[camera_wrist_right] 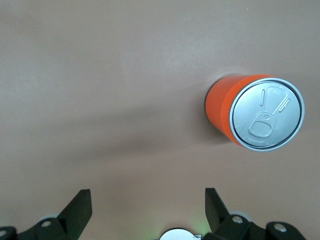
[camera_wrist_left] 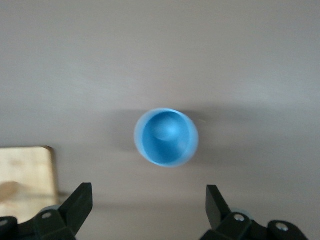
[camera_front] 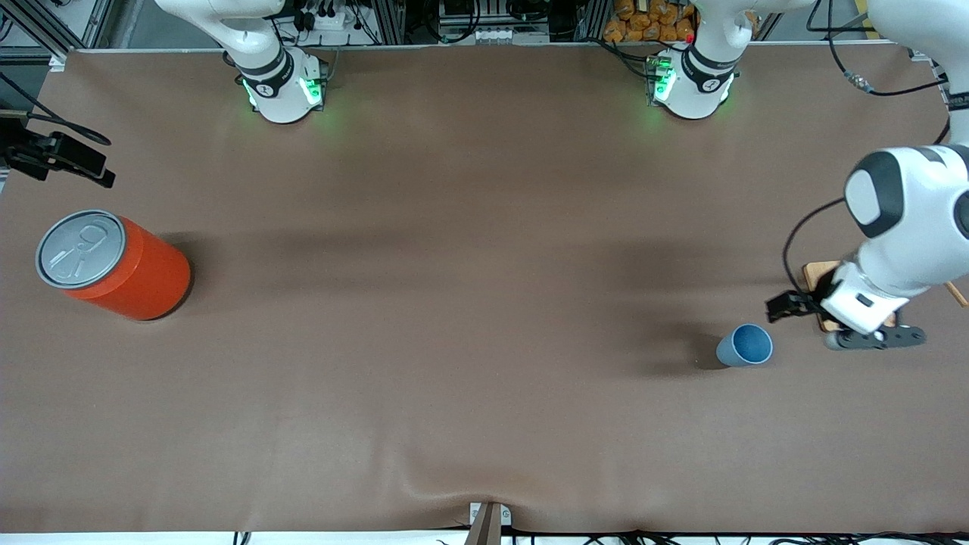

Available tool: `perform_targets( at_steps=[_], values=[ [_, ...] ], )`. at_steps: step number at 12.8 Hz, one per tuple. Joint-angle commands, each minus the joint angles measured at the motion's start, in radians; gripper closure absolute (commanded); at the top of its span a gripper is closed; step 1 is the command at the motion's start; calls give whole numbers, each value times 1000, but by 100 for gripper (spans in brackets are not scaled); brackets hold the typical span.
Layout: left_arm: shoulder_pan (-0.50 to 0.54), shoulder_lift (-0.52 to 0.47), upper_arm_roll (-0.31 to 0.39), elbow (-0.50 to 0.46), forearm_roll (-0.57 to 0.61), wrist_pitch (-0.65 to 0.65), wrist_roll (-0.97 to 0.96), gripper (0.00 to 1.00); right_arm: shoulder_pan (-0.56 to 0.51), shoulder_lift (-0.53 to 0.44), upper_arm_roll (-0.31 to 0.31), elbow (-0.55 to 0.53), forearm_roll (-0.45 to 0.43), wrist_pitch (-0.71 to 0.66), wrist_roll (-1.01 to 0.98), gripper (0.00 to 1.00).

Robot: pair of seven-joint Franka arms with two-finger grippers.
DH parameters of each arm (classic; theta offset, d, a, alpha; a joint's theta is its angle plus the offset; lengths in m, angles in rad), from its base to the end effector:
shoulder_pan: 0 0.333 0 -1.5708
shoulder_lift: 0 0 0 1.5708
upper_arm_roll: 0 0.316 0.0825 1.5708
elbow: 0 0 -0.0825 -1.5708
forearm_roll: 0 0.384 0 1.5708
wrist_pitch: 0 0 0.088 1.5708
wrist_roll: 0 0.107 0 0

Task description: Flip cup

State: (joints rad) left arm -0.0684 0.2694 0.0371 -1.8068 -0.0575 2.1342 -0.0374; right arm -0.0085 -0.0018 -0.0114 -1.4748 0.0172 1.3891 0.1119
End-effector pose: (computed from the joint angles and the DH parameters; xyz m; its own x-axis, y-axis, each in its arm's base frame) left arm 0.6332 -0.0238 0.4003 0.9978 0.0349 0.0561 0.0325 -0.9986 0.0426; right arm 0.5347 -0.0086 0.6548 0.9881 -0.1282 -0.0852 -0.1294 -0.9916 -0.0077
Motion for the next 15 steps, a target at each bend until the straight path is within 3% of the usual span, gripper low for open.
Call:
perform_targets(
  at_steps=[1, 4, 8, 15],
  values=[
    [32, -77, -81, -31, 57, -63, -64, 0, -22, 5, 37, 24, 4, -19, -5, 0],
    [22, -123, -94, 1, 93, -169, -65, 0, -16, 3, 31, 24, 3, -18, -5, 0],
    [2, -134, -95, 161, 93, -400, -65, 0, -15, 3, 28, 22, 3, -19, -5, 0],
    [2, -203, -125, 208, 93, -540, -67, 0, -21, 3, 30, 22, 3, -19, -9, 0]
  ],
)
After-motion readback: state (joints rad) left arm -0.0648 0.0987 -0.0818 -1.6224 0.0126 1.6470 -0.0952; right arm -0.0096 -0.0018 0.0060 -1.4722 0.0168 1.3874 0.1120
